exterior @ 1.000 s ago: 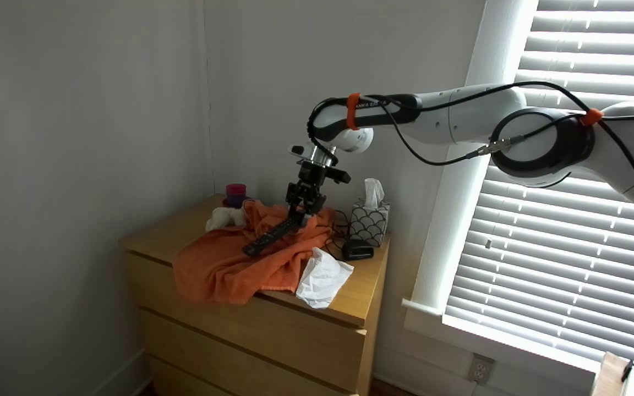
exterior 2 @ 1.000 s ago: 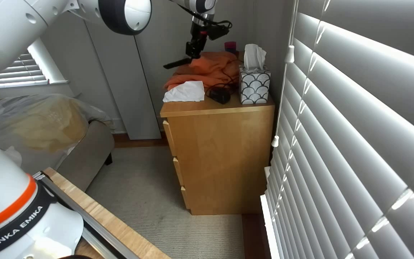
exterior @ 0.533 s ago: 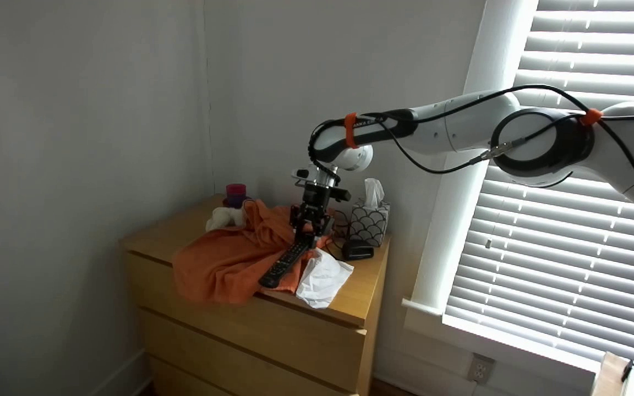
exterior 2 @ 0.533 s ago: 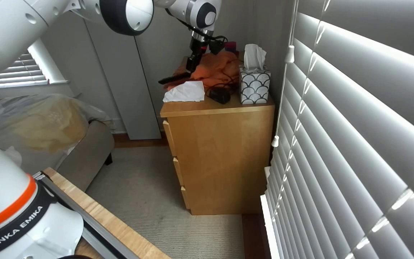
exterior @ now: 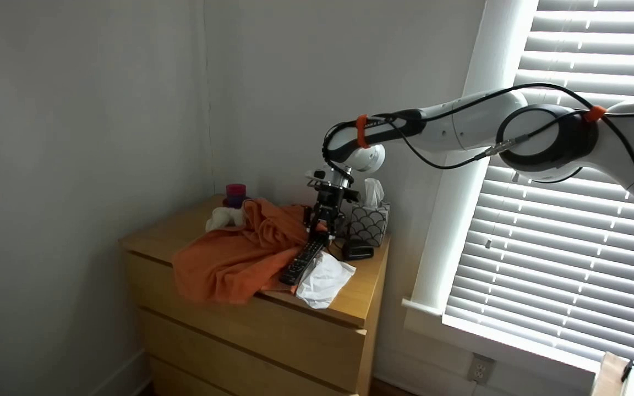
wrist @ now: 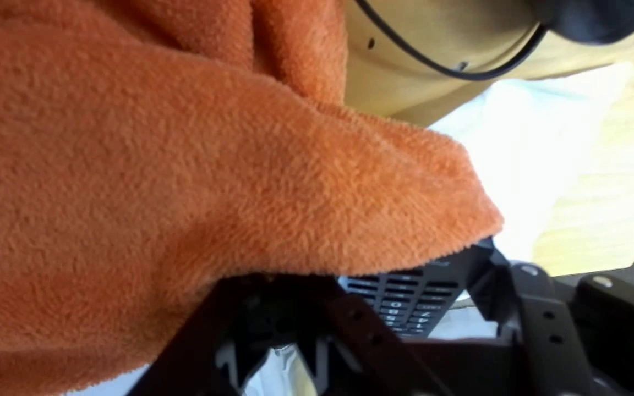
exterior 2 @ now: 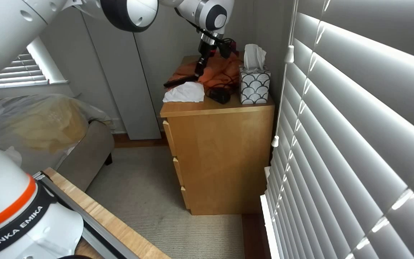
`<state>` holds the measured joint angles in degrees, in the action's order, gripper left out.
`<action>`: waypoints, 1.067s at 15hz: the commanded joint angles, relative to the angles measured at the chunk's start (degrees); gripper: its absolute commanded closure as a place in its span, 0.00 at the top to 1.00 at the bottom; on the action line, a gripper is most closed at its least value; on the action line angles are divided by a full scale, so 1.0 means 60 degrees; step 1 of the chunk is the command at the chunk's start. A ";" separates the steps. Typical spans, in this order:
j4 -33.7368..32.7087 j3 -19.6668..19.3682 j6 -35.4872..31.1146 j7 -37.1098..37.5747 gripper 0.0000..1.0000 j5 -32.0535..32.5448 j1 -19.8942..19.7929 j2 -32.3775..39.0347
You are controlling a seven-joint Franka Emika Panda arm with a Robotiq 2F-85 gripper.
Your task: Pick up the remote from the orange towel and place it on the white paper towel
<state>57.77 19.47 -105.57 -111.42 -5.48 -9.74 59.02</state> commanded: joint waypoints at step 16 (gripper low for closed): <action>0.0040 -0.1143 0.2286 -0.2619 0.31 -0.0820 -0.0080 -0.0274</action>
<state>58.42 14.42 -91.90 -125.09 -9.95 -11.23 57.43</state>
